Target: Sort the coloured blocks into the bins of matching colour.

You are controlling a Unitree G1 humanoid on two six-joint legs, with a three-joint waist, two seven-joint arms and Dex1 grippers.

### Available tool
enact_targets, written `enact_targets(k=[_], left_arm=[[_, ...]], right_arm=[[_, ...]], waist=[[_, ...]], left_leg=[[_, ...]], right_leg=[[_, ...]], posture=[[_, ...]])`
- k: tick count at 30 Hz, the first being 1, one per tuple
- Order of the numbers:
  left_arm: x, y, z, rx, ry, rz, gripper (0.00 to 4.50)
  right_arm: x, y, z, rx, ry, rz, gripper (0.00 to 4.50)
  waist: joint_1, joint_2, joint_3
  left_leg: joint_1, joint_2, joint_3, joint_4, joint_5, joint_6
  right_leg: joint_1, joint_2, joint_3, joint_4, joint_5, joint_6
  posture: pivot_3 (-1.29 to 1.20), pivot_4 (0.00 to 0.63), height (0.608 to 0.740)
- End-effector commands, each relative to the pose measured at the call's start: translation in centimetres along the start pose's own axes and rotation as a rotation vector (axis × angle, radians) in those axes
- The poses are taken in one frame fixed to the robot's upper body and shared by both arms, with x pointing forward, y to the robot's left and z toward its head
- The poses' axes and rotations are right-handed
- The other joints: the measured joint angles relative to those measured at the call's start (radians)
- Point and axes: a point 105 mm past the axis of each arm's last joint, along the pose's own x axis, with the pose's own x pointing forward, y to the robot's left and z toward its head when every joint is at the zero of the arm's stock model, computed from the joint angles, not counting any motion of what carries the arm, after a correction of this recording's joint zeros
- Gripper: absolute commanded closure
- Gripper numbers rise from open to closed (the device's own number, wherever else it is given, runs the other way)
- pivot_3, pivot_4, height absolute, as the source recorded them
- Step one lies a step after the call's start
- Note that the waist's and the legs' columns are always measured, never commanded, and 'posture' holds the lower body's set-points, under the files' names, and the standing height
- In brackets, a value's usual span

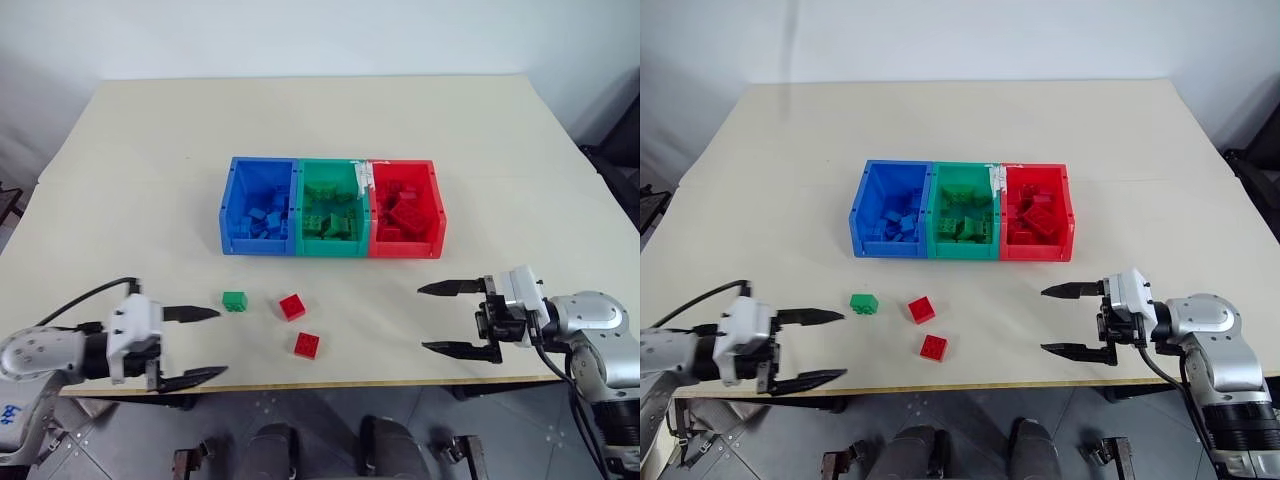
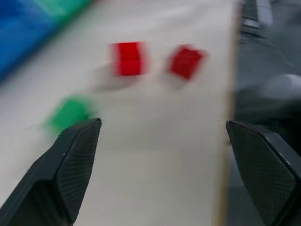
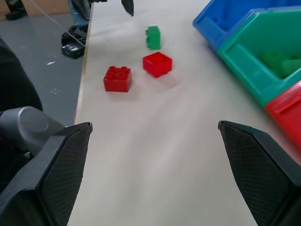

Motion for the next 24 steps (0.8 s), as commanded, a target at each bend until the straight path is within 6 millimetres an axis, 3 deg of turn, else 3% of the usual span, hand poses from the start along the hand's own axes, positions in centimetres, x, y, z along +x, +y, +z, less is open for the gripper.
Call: enact_targets(k=[1,3,7,10,16,19,24], left_arm=[[2.9,-1.3,1.6,0.038,0.024,-0.121,0.0],[4.5,-0.9,1.1,0.051,0.118,-0.112,0.0],[7.2,-1.5,1.8,0.082,0.137,-0.19,0.0],[8.8,-0.3,0.7,0.146,0.205,-0.158,0.0],[10.8,1.1,0.3,0.192,0.226,-0.111,0.0],[11.1,1.2,0.3,0.199,0.221,-0.121,0.57],[11.5,1.4,0.6,0.193,0.201,-0.117,2.1]], right_arm=[[0.9,0.9,0.9,-0.046,-0.032,0.048,0.02],[1.4,1.6,1.1,-0.056,-0.04,0.074,0.02],[1.8,2.0,1.1,-0.057,-0.042,0.048,0.02],[1.8,2.3,0.9,-0.065,-0.039,0.022,0.02],[1.9,2.9,0.9,-0.063,-0.037,-0.018,0.02],[1.7,3.0,0.6,-0.06,-0.025,-0.042,0.0],[1.8,2.9,0.4,-0.063,-0.022,-0.059,0.0]], waist=[[-0.001,0.0,0.0],[-0.001,0.0,0.0],[0.001,0.0,0.0],[0.01,0.0,0.0],[0.019,-0.001,0.0],[0.021,-0.001,0.0],[0.02,-0.001,0.0]], left_leg=[[0.0,0.0,0.0,0.0,0.0,0.0],[0.0,0.0,0.0,0.0,0.0,0.0],[0.0,-0.004,0.001,0.0,0.0,0.0],[0.0,-0.004,0.001,0.0,0.0,0.0],[0.0,-0.005,0.001,0.002,0.0,0.0],[0.0,-0.005,0.001,0.002,0.0,0.0],[0.0,-0.005,0.0,0.002,0.0,0.0]], right_leg=[[0.0,0.0,0.0,0.0,0.0,0.0],[0.0,0.001,0.0,0.001,0.0,0.0],[0.0,0.002,0.0,0.001,0.0,0.0],[0.0,0.002,0.0,0.001,0.0,0.0],[0.0,0.002,0.0,0.001,0.0,0.0],[0.0,0.002,0.0,0.001,0.0,0.0],[0.0,0.002,0.0,0.001,0.0,0.0]], posture=[[0.0,0.15,0.74],[0.0,0.15,0.74],[0.0,0.15,0.74],[0.0,0.15,0.74],[0.0,0.15,0.74],[0.0,0.15,0.74],[0.0,0.15,0.74]])
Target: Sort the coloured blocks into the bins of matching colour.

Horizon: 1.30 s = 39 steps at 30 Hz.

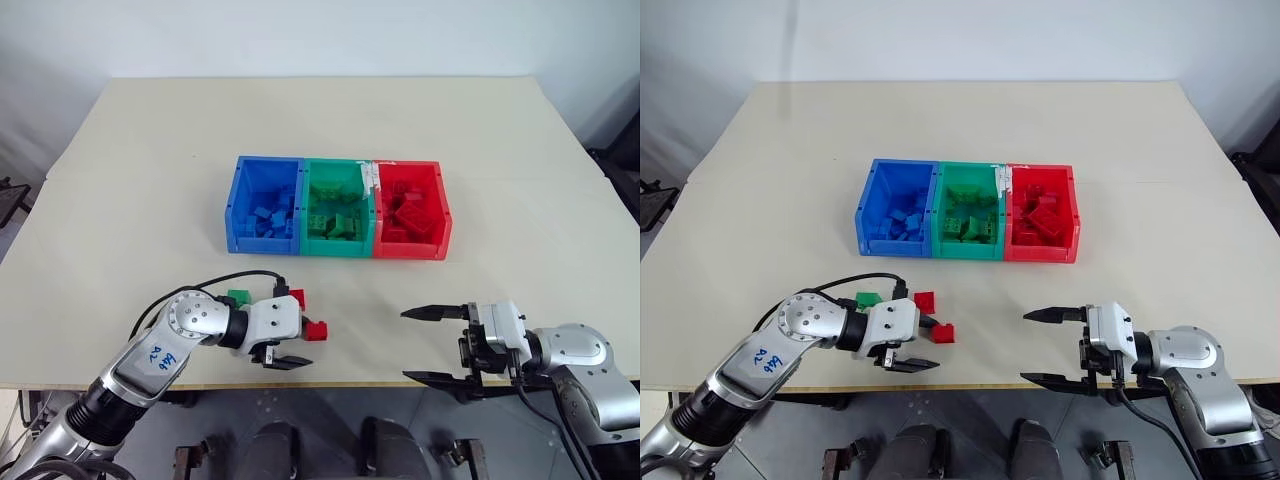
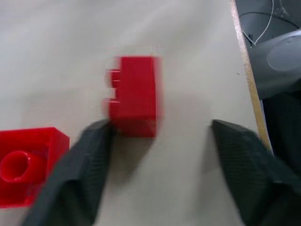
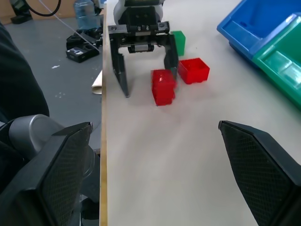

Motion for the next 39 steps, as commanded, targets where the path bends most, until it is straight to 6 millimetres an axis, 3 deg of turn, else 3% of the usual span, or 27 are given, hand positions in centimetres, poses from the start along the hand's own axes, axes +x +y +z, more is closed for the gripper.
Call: enact_targets(k=[1,4,5,9,14,17,20,25,27,30,39], left_arm=[[0.1,0.1,0.1,0.013,0.0,0.005,2.47],[0.2,0.4,0.3,-0.004,-0.019,0.024,3.47],[0.2,0.4,0.4,-0.008,-0.024,0.03,3.61],[0.2,0.5,0.7,-0.021,-0.061,0.054,3.61],[-1.3,1.0,3.4,0.01,-0.261,0.09,3.61],[-2.7,3.5,6.8,0.07,-0.467,0.225,3.61],[-3.0,6.7,9.5,0.091,-0.603,0.369,3.61],[-0.8,11.5,12.7,0.102,-0.68,0.481,3.61],[-0.1,12.6,13.6,0.098,-0.706,0.494,3.61],[2.6,14.7,15.7,0.11,-0.687,0.482,3.61],[7.3,15.2,15.8,0.071,-0.621,0.329,3.61]], right_arm=[[-0.2,-0.3,0.7,-0.052,-0.007,-0.025,0.0],[-0.2,-0.4,0.6,-0.053,-0.007,-0.037,0.0],[-0.2,-0.4,0.5,-0.052,-0.006,-0.04,0.0],[0.0,-0.4,0.2,-0.051,-0.005,-0.046,0.0],[-0.6,-0.9,0.4,-0.042,-0.033,-0.135,0.0],[-1.8,-2.0,1.2,-0.043,-0.104,-0.312,0.0],[-3.6,-3.5,2.0,-0.05,-0.171,-0.533,0.0],[-6.8,-5.1,2.5,-0.092,-0.204,-0.816,0.0],[-7.0,-5.2,2.6,-0.102,-0.202,-0.852,0.0],[-7.1,-4.9,2.9,-0.119,-0.186,-0.896,0.0],[-5.8,-4.3,3.6,-0.111,-0.21,-0.936,0.0]], waist=[[0.0,0.0,0.0],[0.0,0.0,0.0],[0.001,0.0,0.0],[0.0,0.0,0.0],[0.0,0.0,0.0],[0.007,0.0,0.0],[0.016,0.0,0.0],[0.027,0.0,0.0],[0.025,0.0,0.0],[0.03,0.0,0.0],[0.018,0.0,0.0]], left_leg=[[0.0,0.0,0.0,0.0,0.0,0.0],[0.0,0.0,0.0,0.0,0.0,0.0],[0.0,0.0,0.0,0.0,0.0,0.0],[0.0,0.0,0.0,0.0,0.0,0.0],[0.0,0.001,-0.001,0.0,0.0,0.0],[0.0,0.003,-0.002,0.002,0.0,0.0],[0.0,0.001,-0.005,0.005,0.0,0.001],[0.002,-0.002,-0.005,0.008,0.0,0.001],[0.002,-0.003,-0.003,0.008,0.0,0.002],[0.001,-0.002,0.001,0.007,0.0,0.002],[0.0,-0.002,0.003,0.004,-0.001,0.004]], right_leg=[[0.0,0.0,0.0,0.0,0.0,0.0],[0.0,0.0,0.0,0.0,0.0,0.0],[0.0,0.0,0.0,0.0,0.0,0.0],[0.0,0.0,0.0,0.0,0.0,0.0],[0.0,0.0,0.0,0.0,0.0,0.0],[0.001,-0.001,-0.001,0.001,0.0,0.0],[0.006,-0.001,-0.002,-0.001,0.001,0.002],[0.011,0.0,-0.004,-0.002,0.002,0.003],[0.011,0.0,-0.004,-0.002,0.002,0.004],[0.011,0.0,-0.005,-0.004,0.002,0.004],[0.01,0.001,-0.006,-0.008,0.002,0.005]], posture=[[0.0,0.15,0.74],[0.0,0.15,0.74],[0.0,0.15,0.74],[0.0,0.15,0.74],[0.0,0.15,0.74],[0.0,0.15,0.74],[0.0,0.15,0.74],[0.0,0.15,0.74],[0.0,0.15,0.74],[0.0,0.15,0.74],[0.0,0.15,0.74]])
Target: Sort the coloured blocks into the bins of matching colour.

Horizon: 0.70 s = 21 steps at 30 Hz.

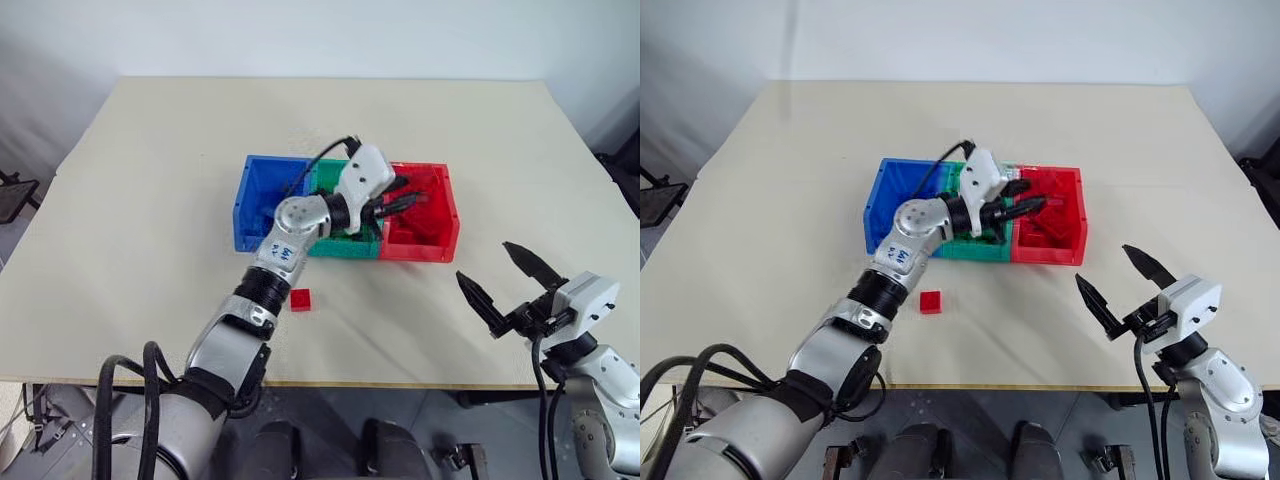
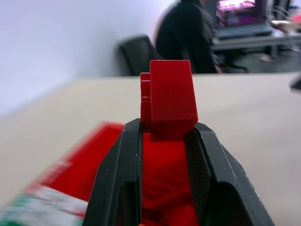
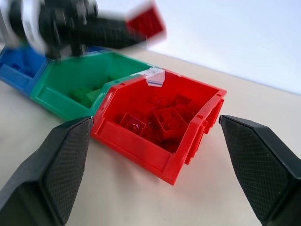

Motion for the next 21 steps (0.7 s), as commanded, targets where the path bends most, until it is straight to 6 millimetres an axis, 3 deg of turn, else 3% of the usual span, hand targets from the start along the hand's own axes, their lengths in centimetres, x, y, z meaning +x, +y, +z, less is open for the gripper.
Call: enact_targets(k=[1,6,11,16,18,21], left_arm=[[1.0,0.3,1.0,0.036,-0.002,-0.012,3.26],[0.6,0.4,1.3,0.076,-0.021,-0.015,1.61],[-2.4,-0.5,1.7,0.132,-0.088,-0.104,0.08],[-8.9,-0.3,0.9,0.17,-0.043,-0.093,0.08],[-13.6,0.7,0.6,0.147,-0.013,0.017,0.08],[-18.0,0.4,0.4,0.143,0.044,0.094,0.08]], right_arm=[[0.3,0.7,1.2,-0.015,-0.041,-0.007,0.0],[0.5,1.0,1.4,-0.015,-0.049,0.0,0.0],[1.1,1.4,1.4,-0.02,-0.051,0.079,0.0],[2.2,2.3,1.2,-0.014,-0.03,0.27,0.0],[2.8,3.2,1.1,-0.003,-0.014,0.4,0.0],[3.1,3.7,0.7,-0.009,0.009,0.528,0.0]], waist=[[0.001,0.0,0.0],[0.003,0.0,0.0],[-0.005,0.0,0.0],[-0.03,0.001,0.0],[-0.036,0.001,0.0],[-0.043,0.001,0.0]], left_leg=[[0.0,0.0,0.0,0.0,0.0,0.0],[-0.001,0.0,0.0,0.0,0.0,0.001],[0.0,0.0,0.0,-0.001,0.0,0.001],[0.001,0.001,0.0,-0.002,0.0,0.001],[0.001,0.001,-0.003,-0.002,0.0,0.0],[0.002,0.003,-0.009,-0.003,0.0,0.0]], right_leg=[[0.0,0.0,0.0,0.0,0.0,0.0],[0.0,0.0,0.0,-0.001,0.0,0.001],[0.0,0.0,0.0,-0.002,0.0,0.001],[0.0,0.0,0.001,-0.002,0.0,0.001],[0.0,0.0,0.001,-0.001,0.0,0.001],[0.0,0.0,0.001,-0.001,0.0,0.001]], posture=[[0.0,0.15,0.74],[0.0,0.15,0.74],[0.0,0.15,0.74],[0.0,0.15,0.74],[0.0,0.15,0.74],[0.0,0.15,0.74]])
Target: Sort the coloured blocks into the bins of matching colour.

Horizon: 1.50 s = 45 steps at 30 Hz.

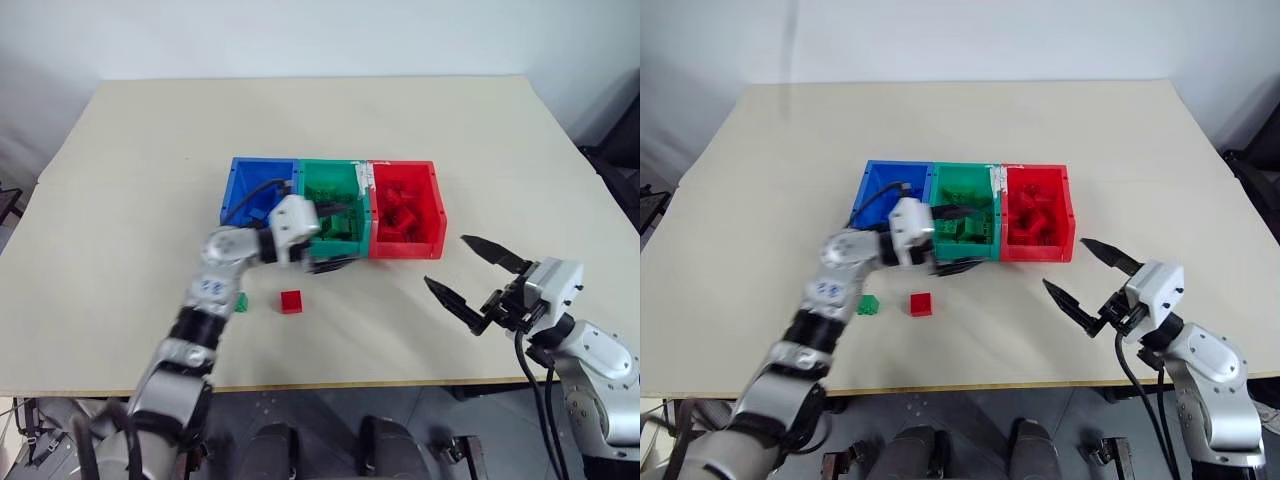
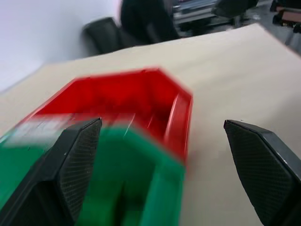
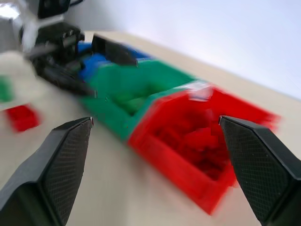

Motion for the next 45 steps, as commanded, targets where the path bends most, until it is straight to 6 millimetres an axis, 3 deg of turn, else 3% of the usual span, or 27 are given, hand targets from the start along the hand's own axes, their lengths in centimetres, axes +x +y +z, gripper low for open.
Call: enact_targets(k=[1,5,7,11,16,19,22,26,28,32,37,40,45], left_arm=[[-3.7,0.0,1.9,0.041,-0.014,0.064,0.08],[-7.7,-1.6,1.3,0.005,0.071,0.106,0.08],[-10.7,-2.7,0.6,-0.026,0.136,0.15,0.08],[-14.8,-3.3,-0.1,-0.053,0.204,0.231,0.08],[-16.9,-3.1,0.1,-0.08,0.232,0.267,0.04],[-16.3,-3.4,0.3,-0.085,0.246,0.217,0.04],[-14.6,-3.6,0.7,-0.092,0.245,0.157,0.04],[-9.8,-4.7,-0.5,-0.079,0.313,0.007,0.04],[-8.7,-5.0,-0.7,-0.097,0.321,-0.023,0.04],[-4.7,-5.7,-2.4,-0.092,0.407,-0.113,0.04],[-3.3,-6.1,-3.4,-0.089,0.461,-0.165,0.04],[-3.2,-6.5,-4.2,-0.089,0.519,-0.217,0.65],[-2.8,-6.1,-4.4,-0.056,0.533,-0.232,2.2]], right_arm=[[0.6,0.8,0.2,-0.005,0.005,0.174,0.0],[0.8,1.2,-0.4,-0.011,0.046,0.328,0.0],[1.0,1.6,-0.7,-0.021,0.068,0.421,0.0],[1.3,1.1,-1.0,-0.033,0.079,0.476,0.0],[0.7,0.3,-1.6,-0.039,0.107,0.477,0.0],[0.3,0.2,-1.9,-0.031,0.122,0.465,0.0],[0.0,0.3,-2.0,-0.017,0.132,0.451,0.0],[-0.8,0.8,-2.2,0.023,0.168,0.451,0.0],[-1.0,0.8,-2.2,0.037,0.181,0.447,0.0],[-1.7,1.6,-2.5,0.053,0.232,0.446,0.0],[-1.7,2.1,-1.8,0.057,0.228,0.405,0.0],[-1.9,2.4,-1.4,0.061,0.232,0.378,0.0],[-2.4,2.7,-1.3,0.065,0.236,0.342,0.0]], waist=[[0.002,0.0,0.0],[0.018,0.0,0.0],[0.02,0.0,0.0],[0.022,0.0,0.0],[0.024,0.0,0.0],[0.02,0.0,0.0],[0.021,0.0,0.0],[0.028,0.0,0.0],[0.023,0.0,0.0],[0.022,0.0,0.0],[0.021,0.001,0.0],[0.023,0.001,0.0],[0.024,0.0,0.0]], left_leg=[[0.0,0.0,0.0,0.0,0.0,0.0],[0.0,0.001,-0.002,0.001,-0.001,0.001],[0.0,0.001,-0.003,0.002,-0.001,0.001],[0.0,0.002,-0.004,0.001,-0.001,0.001],[0.0,0.001,-0.004,0.002,-0.001,0.001],[0.0,0.001,-0.004,0.001,-0.001,0.0],[0.0,0.001,-0.003,0.001,-0.002,0.0],[0.0,0.0,-0.004,0.001,-0.001,0.0],[0.0,-0.001,-0.003,0.001,-0.001,0.0],[0.0,-0.002,-0.002,0.001,-0.001,-0.001],[0.001,-0.002,-0.001,0.001,-0.001,-0.001],[0.0,-0.002,-0.001,0.001,-0.001,-0.001],[0.001,-0.002,-0.001,0.001,-0.001,-0.001]], right_leg=[[0.0,0.0,0.0,0.0,0.0,0.0],[0.003,-0.002,0.0,-0.001,0.0,0.001],[0.003,-0.003,-0.001,-0.002,0.0,0.001],[0.003,-0.002,-0.001,-0.002,0.0,0.001],[0.004,-0.003,-0.001,-0.002,0.0,0.001],[0.003,-0.003,-0.002,-0.002,0.0,0.001],[0.003,-0.002,-0.002,-0.002,0.0,0.0],[0.004,-0.003,-0.001,-0.001,0.0,0.001],[0.003,-0.003,-0.001,-0.001,0.0,0.001],[0.003,0.0,-0.002,-0.001,0.0,0.0],[0.003,0.0,-0.001,-0.001,0.0,0.0],[0.003,0.0,-0.001,-0.002,0.0,0.0],[0.003,0.0,-0.001,-0.002,0.0,0.0]], posture=[[0.0,0.15,0.74],[0.0,0.15,0.74],[0.0,0.15,0.74],[0.0,0.15,0.74],[0.0,0.15,0.74],[0.0,0.15,0.74],[0.0,0.15,0.74],[0.0,0.15,0.74],[0.0,0.15,0.74],[0.0,0.15,0.74],[0.0,0.15,0.74],[0.0,0.15,0.74],[0.0,0.15,0.74]])
